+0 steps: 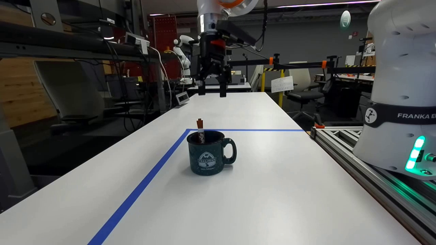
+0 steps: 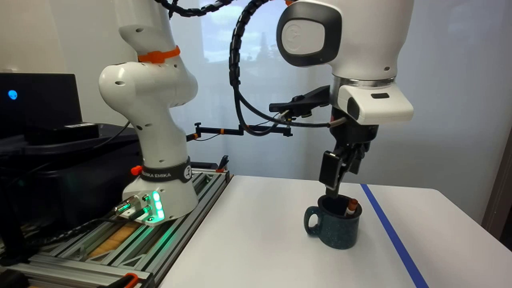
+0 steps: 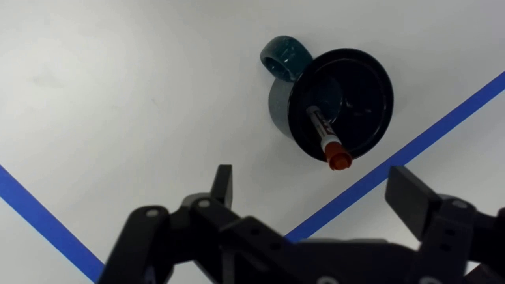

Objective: Take the red marker out of the green mug.

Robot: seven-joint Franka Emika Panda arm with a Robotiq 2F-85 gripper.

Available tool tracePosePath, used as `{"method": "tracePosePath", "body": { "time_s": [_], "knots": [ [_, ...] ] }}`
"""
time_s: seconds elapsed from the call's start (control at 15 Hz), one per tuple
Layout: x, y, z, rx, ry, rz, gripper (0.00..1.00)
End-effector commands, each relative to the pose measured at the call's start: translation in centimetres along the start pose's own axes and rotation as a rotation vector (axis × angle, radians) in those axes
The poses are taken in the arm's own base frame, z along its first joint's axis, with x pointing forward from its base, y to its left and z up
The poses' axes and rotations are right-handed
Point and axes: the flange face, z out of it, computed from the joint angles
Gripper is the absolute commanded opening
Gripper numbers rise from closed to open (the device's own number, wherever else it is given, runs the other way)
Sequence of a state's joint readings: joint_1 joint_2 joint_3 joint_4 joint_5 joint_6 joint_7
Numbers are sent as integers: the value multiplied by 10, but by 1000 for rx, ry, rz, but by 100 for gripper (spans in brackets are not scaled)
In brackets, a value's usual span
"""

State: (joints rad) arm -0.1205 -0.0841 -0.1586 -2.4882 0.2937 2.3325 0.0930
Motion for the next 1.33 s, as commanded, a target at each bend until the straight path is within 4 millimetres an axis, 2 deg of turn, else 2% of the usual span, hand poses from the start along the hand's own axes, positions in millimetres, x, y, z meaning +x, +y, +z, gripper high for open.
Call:
{"method": "tracePosePath", "body": {
  "time_s": [0.0, 0.6, 0.93, 1.27],
  "knots": [
    [18, -7, 14, 38, 2, 51, 100],
    [36, -28, 59, 49, -69, 87, 100],
    [42, -37, 71, 55, -89, 102, 100],
    [47, -43, 74, 56, -94, 109, 98]
  ]
}}
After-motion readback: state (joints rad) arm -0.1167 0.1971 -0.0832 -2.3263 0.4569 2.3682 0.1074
